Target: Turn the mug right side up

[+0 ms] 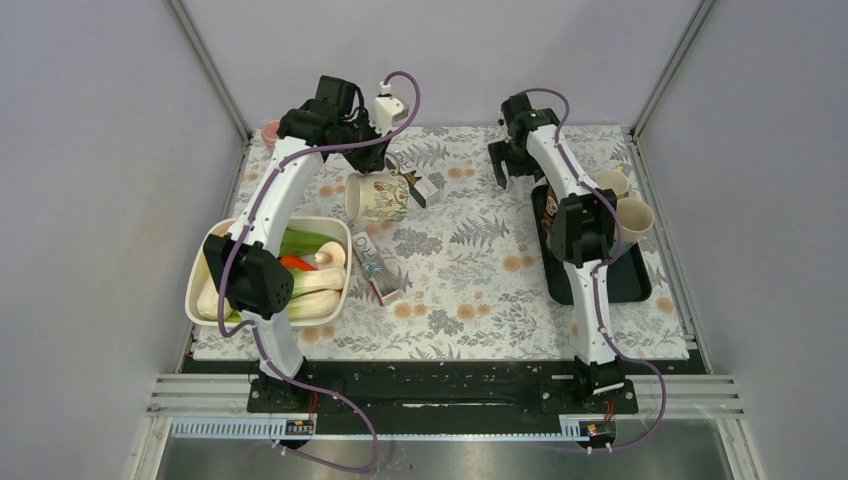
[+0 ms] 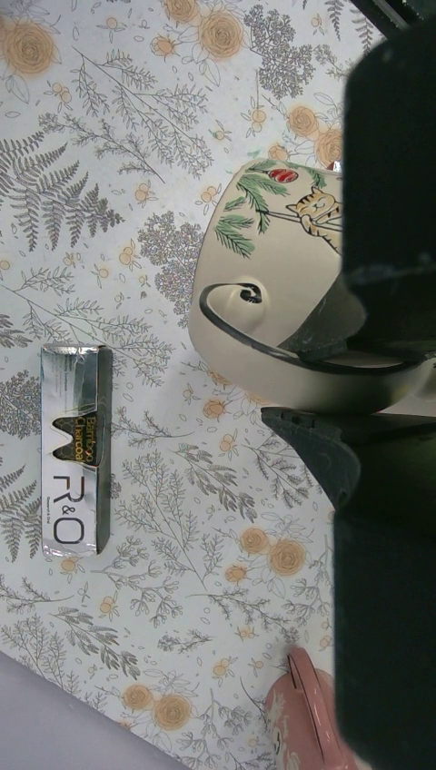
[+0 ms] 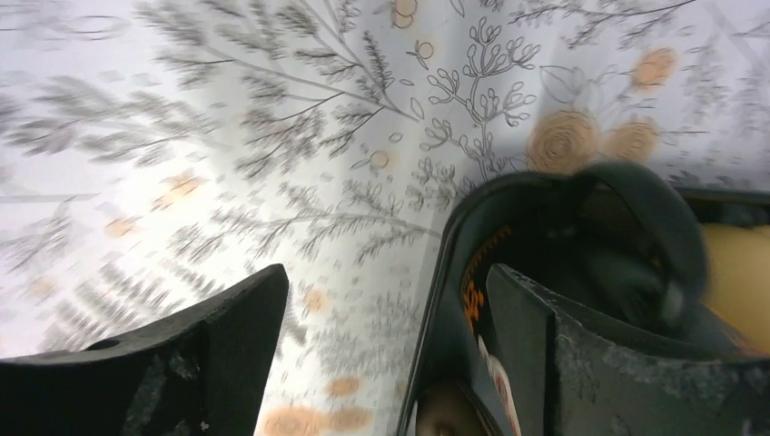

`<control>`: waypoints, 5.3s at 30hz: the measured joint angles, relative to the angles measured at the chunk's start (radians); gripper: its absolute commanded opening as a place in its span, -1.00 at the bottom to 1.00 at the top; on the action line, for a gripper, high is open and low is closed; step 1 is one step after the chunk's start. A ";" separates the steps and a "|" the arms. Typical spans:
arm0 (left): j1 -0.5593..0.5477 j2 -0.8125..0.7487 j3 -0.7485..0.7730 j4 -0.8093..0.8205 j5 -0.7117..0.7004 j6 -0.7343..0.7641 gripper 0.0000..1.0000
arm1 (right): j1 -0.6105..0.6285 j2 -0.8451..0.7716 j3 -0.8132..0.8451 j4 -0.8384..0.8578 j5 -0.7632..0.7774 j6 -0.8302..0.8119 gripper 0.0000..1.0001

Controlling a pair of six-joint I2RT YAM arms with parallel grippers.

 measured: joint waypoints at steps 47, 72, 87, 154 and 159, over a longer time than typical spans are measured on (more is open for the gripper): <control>0.021 -0.157 0.053 -0.096 0.256 -0.063 0.98 | 0.390 -1.233 -1.238 0.660 -0.626 -0.201 -1.00; 0.147 -0.165 -0.092 -0.034 0.235 -0.006 0.98 | 0.117 -1.332 -1.432 -0.065 -0.202 -0.998 -1.00; 0.148 -0.124 -0.061 -0.011 0.237 -0.014 0.98 | -0.027 -1.337 -1.571 0.092 -0.114 -1.220 -1.00; 0.324 0.636 -0.021 0.732 -0.682 1.594 -1.00 | 0.108 -1.573 -1.529 0.282 -0.264 -1.140 0.99; 0.323 0.624 -0.063 0.826 -0.638 1.556 -1.00 | 0.112 -1.573 -1.529 0.304 -0.267 -1.099 0.99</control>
